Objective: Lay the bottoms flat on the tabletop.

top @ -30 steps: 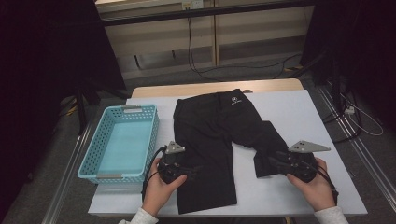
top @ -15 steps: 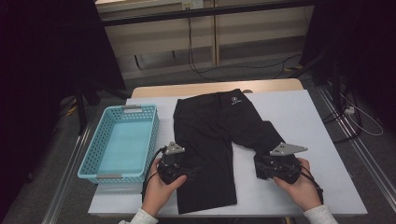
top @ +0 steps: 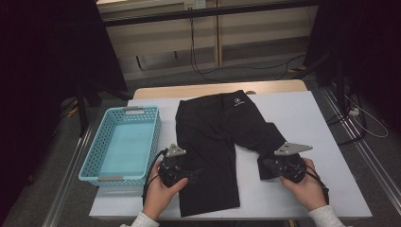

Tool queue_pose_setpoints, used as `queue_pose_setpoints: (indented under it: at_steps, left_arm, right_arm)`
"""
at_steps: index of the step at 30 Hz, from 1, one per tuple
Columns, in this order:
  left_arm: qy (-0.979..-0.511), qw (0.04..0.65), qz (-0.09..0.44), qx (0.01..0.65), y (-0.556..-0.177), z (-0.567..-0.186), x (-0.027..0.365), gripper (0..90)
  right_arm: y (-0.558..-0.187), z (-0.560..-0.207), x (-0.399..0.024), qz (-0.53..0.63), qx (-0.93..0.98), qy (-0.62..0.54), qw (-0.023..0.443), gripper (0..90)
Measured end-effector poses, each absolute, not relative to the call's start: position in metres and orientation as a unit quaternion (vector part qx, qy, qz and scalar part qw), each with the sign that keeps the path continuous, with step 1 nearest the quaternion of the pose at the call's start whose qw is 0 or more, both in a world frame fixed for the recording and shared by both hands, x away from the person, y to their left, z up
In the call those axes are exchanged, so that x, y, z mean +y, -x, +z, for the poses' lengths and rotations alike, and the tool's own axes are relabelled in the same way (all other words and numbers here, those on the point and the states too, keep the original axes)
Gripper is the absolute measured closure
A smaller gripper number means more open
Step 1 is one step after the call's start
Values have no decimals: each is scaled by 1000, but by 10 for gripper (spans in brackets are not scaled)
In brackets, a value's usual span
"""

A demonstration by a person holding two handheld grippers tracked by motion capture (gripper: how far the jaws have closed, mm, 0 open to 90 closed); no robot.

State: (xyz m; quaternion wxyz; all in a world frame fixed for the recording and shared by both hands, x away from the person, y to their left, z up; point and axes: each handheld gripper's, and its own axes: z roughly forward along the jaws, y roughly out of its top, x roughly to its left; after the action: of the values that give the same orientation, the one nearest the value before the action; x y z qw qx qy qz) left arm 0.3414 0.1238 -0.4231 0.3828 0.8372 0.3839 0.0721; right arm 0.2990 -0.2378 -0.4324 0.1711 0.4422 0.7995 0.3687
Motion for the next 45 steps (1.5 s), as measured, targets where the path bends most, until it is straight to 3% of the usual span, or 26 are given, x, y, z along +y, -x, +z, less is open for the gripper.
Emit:
queue_pose_setpoints:
  at_steps: [7,13,18,22,28,37,42,45]
  left_arm:
    - [-835,384,75,386,-342,-422,125,133]
    - [-832,388,76,388,-341,-421,126,132]
    - [-834,385,74,388,-341,-422,126,133]
    - [-833,386,74,390,-342,-423,126,132]
    - [-834,385,74,388,-342,-422,126,132]
    - [-833,386,74,390,-342,-423,127,131]
    - [-834,386,73,387,-343,-423,126,132]
    - [-834,387,71,386,-343,-424,123,131]
  right_arm:
    - [-288,-407,-229,422,792,-412,159,893]
    - [-289,-424,-215,396,816,-400,129,873]
    - [-293,-431,-227,404,796,-428,139,545]
    - [-296,-430,-241,401,783,-450,155,454]
    - [-299,-431,-267,388,763,-483,184,410]
    - [-305,-444,-294,339,747,-533,206,442]
    - [-307,-450,-296,321,750,-544,195,485]
    - [-308,-452,-299,326,748,-545,193,611]
